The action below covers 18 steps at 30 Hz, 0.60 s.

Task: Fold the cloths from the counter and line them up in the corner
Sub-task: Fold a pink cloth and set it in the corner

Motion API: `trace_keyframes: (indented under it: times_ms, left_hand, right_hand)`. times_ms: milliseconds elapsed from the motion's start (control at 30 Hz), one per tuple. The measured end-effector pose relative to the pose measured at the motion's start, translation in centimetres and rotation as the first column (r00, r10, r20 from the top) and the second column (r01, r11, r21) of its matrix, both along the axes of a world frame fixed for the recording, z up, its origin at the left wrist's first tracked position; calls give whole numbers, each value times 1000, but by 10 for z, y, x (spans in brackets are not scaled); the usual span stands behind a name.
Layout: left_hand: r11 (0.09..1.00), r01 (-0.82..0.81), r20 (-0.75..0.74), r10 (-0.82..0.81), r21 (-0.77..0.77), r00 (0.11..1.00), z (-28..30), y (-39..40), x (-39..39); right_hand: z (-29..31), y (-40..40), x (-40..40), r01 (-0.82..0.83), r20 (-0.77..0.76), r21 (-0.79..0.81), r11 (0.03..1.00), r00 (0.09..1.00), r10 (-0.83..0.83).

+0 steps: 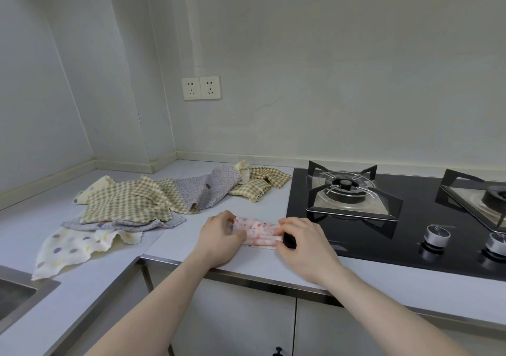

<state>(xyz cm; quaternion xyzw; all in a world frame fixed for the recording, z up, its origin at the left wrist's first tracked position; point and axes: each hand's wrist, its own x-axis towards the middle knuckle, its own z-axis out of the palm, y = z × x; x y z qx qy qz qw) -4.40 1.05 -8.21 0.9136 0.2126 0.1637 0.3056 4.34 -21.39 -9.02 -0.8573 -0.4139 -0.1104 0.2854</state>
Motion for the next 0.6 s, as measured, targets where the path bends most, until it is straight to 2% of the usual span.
trace_keyframes:
  times_ms: [100,233,467,600]
  left_hand:
    - [981,28,114,-6,-191,993,1,0,-7]
    - [911,99,231,-4,-401,973,5,-3,-11]
    - [922,77,253,23,-380,967,0,-2,-7]
    - [925,31,198,48,-378,979,-1,1,-7]
  right_hand:
    - [-4,1,0,-2,17,-3,1000,1000,2]
    - [-7,1,1,-11,46,-1,1000,999,11]
    - [-20,2,3,-53,45,38,998,998,51]
    - [-19,2,2,-54,14,26,998,998,53]
